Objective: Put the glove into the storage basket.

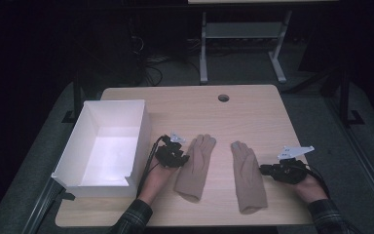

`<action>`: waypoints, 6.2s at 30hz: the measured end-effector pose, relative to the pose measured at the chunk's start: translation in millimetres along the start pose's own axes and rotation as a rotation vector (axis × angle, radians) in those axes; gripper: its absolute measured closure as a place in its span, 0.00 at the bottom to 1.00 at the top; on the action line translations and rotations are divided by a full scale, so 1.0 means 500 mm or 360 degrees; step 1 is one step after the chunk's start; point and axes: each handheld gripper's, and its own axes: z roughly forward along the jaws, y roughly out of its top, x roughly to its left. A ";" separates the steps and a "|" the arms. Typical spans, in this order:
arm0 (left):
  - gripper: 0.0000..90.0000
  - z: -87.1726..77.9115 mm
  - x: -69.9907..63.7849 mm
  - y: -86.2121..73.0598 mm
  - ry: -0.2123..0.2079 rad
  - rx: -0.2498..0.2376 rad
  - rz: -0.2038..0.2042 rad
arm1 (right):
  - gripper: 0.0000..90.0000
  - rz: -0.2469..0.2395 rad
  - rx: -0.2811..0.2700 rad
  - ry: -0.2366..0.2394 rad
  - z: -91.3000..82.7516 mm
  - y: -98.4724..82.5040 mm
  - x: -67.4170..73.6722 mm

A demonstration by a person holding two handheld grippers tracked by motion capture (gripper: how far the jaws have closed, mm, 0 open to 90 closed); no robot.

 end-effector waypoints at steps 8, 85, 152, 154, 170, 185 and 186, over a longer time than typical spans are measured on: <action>0.89 0.005 0.002 -0.001 -0.0079 0.0013 -0.0006 | 0.98 -0.0024 0.0039 0.0072 0.008 0.000 0.008; 0.98 0.064 -0.208 0.100 -0.0735 -0.0100 0.0197 | 0.43 0.0018 -0.0045 -0.0084 0.043 0.037 0.014; 0.19 0.092 -0.126 0.069 -0.0388 0.0033 0.0439 | 0.15 0.0039 -0.0030 -0.0257 0.064 0.018 -0.002; 0.25 0.087 -0.128 0.068 -0.0402 0.0040 0.0457 | 0.15 0.0037 -0.0029 -0.0257 0.064 0.018 -0.002; 0.75 0.065 -0.126 0.070 -0.0564 0.0050 0.0364 | 0.15 0.0041 -0.0032 -0.0257 0.065 0.018 -0.001; 0.75 -0.061 -0.100 0.131 -0.0480 -0.0046 0.0258 | 0.15 0.0042 -0.0030 -0.0257 0.065 0.019 -0.001; 0.75 -0.071 -0.097 0.135 -0.0471 -0.0050 0.0255 | 0.15 0.0041 -0.0030 -0.0257 0.065 0.019 -0.001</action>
